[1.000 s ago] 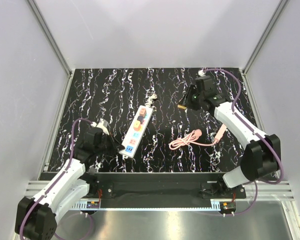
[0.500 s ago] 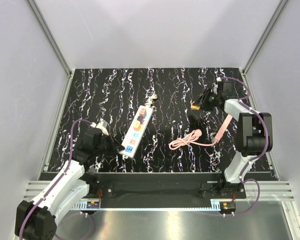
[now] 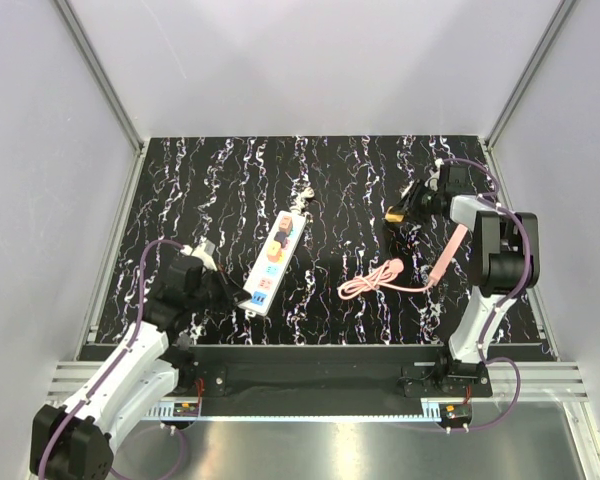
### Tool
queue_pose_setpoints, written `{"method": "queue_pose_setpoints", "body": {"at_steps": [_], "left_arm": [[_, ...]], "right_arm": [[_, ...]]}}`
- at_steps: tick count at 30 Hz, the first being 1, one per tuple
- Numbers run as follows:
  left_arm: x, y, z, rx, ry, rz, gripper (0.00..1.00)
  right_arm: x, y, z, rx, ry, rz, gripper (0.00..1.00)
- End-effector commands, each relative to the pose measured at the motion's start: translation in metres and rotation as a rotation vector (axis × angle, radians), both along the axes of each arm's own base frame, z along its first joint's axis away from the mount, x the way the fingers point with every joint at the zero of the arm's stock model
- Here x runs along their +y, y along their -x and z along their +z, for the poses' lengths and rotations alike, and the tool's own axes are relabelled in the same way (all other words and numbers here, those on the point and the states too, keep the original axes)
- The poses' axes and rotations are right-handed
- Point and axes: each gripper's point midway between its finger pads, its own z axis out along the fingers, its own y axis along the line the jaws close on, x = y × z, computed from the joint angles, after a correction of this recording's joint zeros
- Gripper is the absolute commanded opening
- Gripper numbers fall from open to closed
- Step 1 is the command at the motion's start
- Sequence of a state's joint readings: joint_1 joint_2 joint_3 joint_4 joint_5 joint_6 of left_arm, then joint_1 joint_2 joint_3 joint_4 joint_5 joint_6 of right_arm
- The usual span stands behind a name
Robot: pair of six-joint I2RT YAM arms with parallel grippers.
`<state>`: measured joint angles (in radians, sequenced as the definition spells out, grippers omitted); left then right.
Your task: Pull the plug off the socket
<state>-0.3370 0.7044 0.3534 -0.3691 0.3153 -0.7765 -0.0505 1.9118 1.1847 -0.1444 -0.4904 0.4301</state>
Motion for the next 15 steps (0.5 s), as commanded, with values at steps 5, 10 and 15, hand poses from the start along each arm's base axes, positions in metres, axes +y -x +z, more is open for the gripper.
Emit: {"method": "queue_pose_setpoints", "body": {"at_steps": [5, 10, 15], "left_arm": [[-0.008, -0.003, 0.025, -0.055, 0.062, -0.023, 0.0], [-0.007, -0.002, 0.024, -0.055, 0.059, -0.02, 0.0], [-0.007, -0.001, 0.026, -0.058, 0.062, -0.022, 0.0]], "right_arm": [[-0.01, -0.034, 0.002, -0.046, 0.0, -0.036, 0.13], [-0.013, -0.04, -0.007, -0.026, 0.0, -0.067, 0.16], [-0.015, -0.05, -0.018, -0.016, -0.046, -0.137, 0.22]]}}
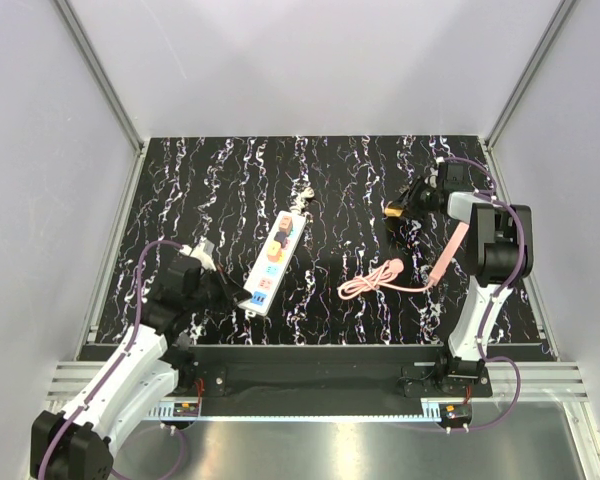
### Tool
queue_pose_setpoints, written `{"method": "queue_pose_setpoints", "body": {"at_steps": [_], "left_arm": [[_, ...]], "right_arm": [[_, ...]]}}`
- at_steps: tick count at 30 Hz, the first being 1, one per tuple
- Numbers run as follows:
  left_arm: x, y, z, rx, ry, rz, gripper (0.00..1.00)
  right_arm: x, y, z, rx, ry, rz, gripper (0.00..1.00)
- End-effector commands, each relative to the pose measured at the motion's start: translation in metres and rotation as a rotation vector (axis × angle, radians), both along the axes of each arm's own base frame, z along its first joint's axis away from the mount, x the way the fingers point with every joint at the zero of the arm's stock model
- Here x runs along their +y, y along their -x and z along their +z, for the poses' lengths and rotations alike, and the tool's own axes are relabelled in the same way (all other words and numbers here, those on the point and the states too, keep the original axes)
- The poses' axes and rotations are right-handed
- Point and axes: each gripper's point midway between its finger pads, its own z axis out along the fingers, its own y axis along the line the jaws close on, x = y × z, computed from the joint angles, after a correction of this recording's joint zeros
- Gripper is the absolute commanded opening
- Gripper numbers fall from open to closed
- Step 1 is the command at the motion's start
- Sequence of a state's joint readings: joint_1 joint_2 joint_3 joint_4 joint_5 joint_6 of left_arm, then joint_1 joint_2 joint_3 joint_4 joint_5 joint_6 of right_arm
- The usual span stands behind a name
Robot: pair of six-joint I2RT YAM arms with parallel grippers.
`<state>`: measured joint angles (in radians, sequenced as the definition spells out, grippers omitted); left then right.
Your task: Pull the plug off the socket
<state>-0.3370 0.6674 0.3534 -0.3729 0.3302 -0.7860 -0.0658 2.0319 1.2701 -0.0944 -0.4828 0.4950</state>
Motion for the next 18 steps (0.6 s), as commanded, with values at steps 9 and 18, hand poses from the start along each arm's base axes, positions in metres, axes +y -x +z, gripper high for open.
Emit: {"method": "queue_pose_setpoints", "body": {"at_steps": [9, 18], "left_arm": [[-0.004, -0.002, 0.016, -0.033, 0.03, -0.017, 0.0], [-0.003, -0.005, 0.016, -0.03, 0.021, -0.003, 0.0]], "right_arm": [[-0.014, -0.029, -0.006, -0.006, -0.022, -0.16, 0.4], [-0.037, -0.007, 0.004, 0.082, 0.127, -0.214, 0.74]]}}
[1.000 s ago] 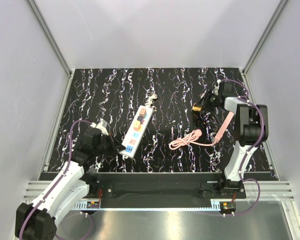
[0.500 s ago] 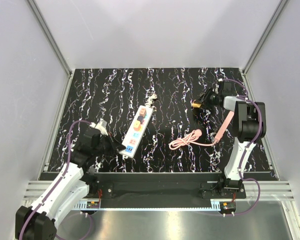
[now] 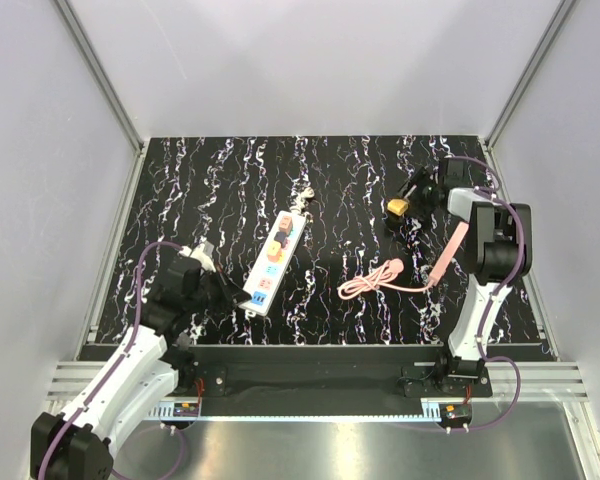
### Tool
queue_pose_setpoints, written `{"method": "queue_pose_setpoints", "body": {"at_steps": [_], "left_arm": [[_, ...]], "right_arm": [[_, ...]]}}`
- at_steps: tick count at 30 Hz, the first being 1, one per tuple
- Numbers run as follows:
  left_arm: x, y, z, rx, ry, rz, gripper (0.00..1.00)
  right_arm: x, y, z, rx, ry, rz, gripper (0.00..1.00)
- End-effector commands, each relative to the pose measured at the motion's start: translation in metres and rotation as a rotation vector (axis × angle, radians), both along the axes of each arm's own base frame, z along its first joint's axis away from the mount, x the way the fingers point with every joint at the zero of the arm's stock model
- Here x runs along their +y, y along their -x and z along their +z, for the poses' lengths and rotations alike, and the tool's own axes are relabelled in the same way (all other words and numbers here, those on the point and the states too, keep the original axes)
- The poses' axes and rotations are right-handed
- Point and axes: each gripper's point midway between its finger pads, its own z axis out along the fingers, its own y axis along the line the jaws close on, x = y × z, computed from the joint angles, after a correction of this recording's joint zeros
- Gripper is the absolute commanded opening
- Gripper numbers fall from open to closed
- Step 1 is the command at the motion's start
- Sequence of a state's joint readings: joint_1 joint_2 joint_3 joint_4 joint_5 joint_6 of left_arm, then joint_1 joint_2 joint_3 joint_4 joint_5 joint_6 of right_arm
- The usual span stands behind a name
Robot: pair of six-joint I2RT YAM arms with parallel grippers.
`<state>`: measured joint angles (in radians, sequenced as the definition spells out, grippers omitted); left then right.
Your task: Pull the plug off the socket
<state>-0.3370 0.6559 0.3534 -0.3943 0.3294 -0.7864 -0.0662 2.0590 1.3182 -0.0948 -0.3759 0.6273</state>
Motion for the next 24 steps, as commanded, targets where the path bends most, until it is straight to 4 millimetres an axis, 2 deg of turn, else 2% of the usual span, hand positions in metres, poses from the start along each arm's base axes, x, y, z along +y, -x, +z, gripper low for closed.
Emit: {"method": "queue_pose_setpoints", "body": {"at_steps": [1, 6, 9, 11, 12, 13, 14, 15, 18, 19, 21, 22, 24], "left_arm": [[-0.004, -0.008, 0.018, -0.04, 0.023, -0.003, 0.0], [-0.003, -0.01, 0.016, -0.043, 0.015, 0.0, 0.0], [-0.003, -0.011, 0.016, -0.044, 0.014, -0.003, 0.0], [-0.003, -0.011, 0.015, -0.043, 0.011, -0.004, 0.0], [-0.003, -0.011, 0.014, -0.043, 0.012, -0.005, 0.0], [-0.004, -0.012, 0.014, -0.043, 0.012, -0.005, 0.0], [-0.004, -0.012, 0.014, -0.044, 0.014, -0.003, 0.0], [-0.004, -0.013, 0.013, -0.041, 0.017, -0.002, 0.0], [-0.007, -0.015, 0.014, -0.041, 0.03, -0.002, 0.0], [-0.008, -0.017, 0.017, -0.051, 0.039, 0.0, 0.0], [-0.009, -0.019, 0.018, -0.054, 0.045, 0.001, 0.0], [-0.011, -0.02, 0.02, -0.059, 0.057, 0.003, 0.0], [-0.013, -0.022, 0.022, -0.059, 0.074, 0.001, 0.0]], "right_arm": [[-0.026, 0.015, 0.006, 0.063, 0.142, -0.053, 0.74], [-0.047, 0.036, 0.028, 0.102, 0.263, -0.102, 0.82], [-0.057, 0.051, 0.043, 0.121, 0.33, -0.113, 0.83], [-0.056, 0.06, 0.048, 0.118, 0.329, -0.105, 0.87], [-0.052, 0.065, 0.064, 0.091, 0.324, -0.101, 0.88], [-0.048, 0.069, 0.073, 0.078, 0.312, -0.096, 0.99], [-0.041, 0.077, 0.076, 0.071, 0.288, -0.076, 1.0], [-0.032, 0.082, 0.097, 0.022, 0.263, -0.051, 1.0], [-0.007, 0.093, 0.126, -0.035, 0.231, 0.004, 1.0], [0.015, 0.098, 0.131, -0.048, 0.222, 0.056, 1.0], [0.034, 0.104, 0.141, -0.058, 0.222, 0.102, 1.0], [0.057, 0.107, 0.148, -0.075, 0.22, 0.158, 1.0], [0.076, 0.113, 0.15, -0.071, 0.233, 0.197, 1.0]]}}
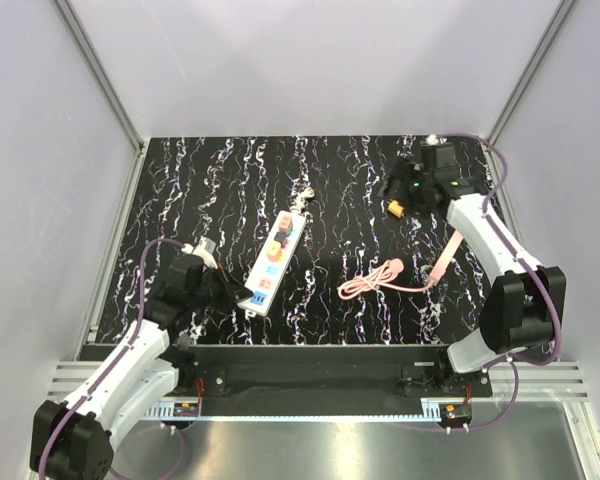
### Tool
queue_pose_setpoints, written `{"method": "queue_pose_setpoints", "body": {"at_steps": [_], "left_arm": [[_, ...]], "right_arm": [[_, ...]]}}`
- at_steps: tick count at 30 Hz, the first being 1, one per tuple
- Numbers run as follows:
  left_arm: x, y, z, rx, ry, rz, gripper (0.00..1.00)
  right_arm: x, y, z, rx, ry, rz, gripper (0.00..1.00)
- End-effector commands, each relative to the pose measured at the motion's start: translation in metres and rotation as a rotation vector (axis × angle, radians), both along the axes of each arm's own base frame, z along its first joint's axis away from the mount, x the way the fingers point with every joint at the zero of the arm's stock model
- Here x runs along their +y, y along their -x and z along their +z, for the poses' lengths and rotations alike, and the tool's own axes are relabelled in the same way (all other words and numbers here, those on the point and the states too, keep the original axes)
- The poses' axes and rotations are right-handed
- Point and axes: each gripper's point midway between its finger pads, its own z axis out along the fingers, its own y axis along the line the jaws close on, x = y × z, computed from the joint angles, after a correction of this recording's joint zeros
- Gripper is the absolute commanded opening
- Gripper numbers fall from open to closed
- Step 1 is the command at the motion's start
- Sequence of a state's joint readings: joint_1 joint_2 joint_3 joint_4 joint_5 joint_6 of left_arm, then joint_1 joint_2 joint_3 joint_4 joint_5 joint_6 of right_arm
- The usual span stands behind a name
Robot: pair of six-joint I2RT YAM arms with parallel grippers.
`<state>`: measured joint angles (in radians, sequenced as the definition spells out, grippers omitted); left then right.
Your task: Pull the plug off the socket
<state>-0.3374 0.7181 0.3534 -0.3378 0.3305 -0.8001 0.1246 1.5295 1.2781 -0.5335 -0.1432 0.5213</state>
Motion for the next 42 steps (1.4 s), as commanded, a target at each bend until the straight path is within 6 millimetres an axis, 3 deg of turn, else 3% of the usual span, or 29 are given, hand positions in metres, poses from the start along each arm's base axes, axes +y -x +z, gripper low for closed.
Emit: {"method": "queue_pose_setpoints", "body": {"at_steps": [1, 7, 12, 14, 15, 18, 22, 23, 27, 29, 30, 32, 33, 34, 36, 37, 42], "left_arm": [[-0.011, -0.016, 0.028, -0.079, 0.08, -0.003, 0.0], [-0.012, -0.017, 0.025, -0.075, 0.079, -0.002, 0.0], [-0.014, -0.018, 0.023, -0.084, 0.091, -0.006, 0.0], [-0.014, -0.018, 0.023, -0.086, 0.094, -0.01, 0.0], [-0.015, -0.017, 0.022, -0.085, 0.096, -0.013, 0.0], [-0.016, -0.016, 0.02, -0.087, 0.106, -0.02, 0.0], [-0.016, -0.013, 0.018, -0.093, 0.111, -0.029, 0.0], [-0.016, -0.013, 0.018, -0.094, 0.109, -0.032, 0.0], [-0.015, -0.013, 0.017, -0.103, 0.106, -0.026, 0.0], [-0.014, -0.014, 0.016, -0.106, 0.099, -0.02, 0.0], [-0.013, -0.014, 0.014, -0.105, 0.095, -0.017, 0.0], [-0.012, -0.016, 0.013, -0.108, 0.085, -0.013, 0.0], [-0.012, -0.018, 0.01, -0.104, 0.08, -0.013, 0.0], [-0.013, -0.018, 0.009, -0.102, 0.08, -0.016, 0.0], [-0.014, -0.02, 0.005, -0.093, 0.076, -0.019, 0.0], [-0.014, -0.021, 0.004, -0.089, 0.073, -0.02, 0.0], [-0.012, -0.024, -0.002, -0.089, 0.048, -0.019, 0.0]], "right_arm": [[0.046, 0.018, 0.012, 0.017, -0.005, 0.115, 1.0], [0.135, 0.053, 0.012, 0.069, -0.054, 0.212, 1.0], [0.19, 0.071, 0.013, 0.112, -0.029, 0.262, 1.0], [0.198, 0.073, 0.003, 0.147, 0.014, 0.244, 1.0], [0.213, 0.078, 0.011, 0.13, 0.016, 0.275, 1.0], [0.227, 0.079, 0.013, 0.131, 0.024, 0.28, 1.0], [0.242, 0.088, 0.018, 0.194, -0.108, 0.318, 1.0], [0.253, 0.084, 0.03, 0.152, -0.174, 0.338, 1.0], [0.263, 0.081, 0.022, 0.197, -0.219, 0.287, 0.97], [0.266, 0.086, 0.0, 0.271, -0.167, 0.276, 0.93], [0.27, 0.083, 0.007, 0.264, -0.155, 0.268, 0.92], [0.271, 0.086, -0.009, 0.301, -0.082, 0.242, 0.91], [0.275, 0.084, -0.003, 0.293, -0.082, 0.236, 0.86], [0.275, 0.086, -0.016, 0.332, -0.051, 0.223, 0.86], [0.282, 0.085, -0.013, 0.325, -0.035, 0.224, 0.83], [0.279, 0.084, -0.025, 0.341, 0.004, 0.198, 0.82], [0.29, 0.093, -0.042, 0.38, 0.03, 0.188, 0.78]]}}
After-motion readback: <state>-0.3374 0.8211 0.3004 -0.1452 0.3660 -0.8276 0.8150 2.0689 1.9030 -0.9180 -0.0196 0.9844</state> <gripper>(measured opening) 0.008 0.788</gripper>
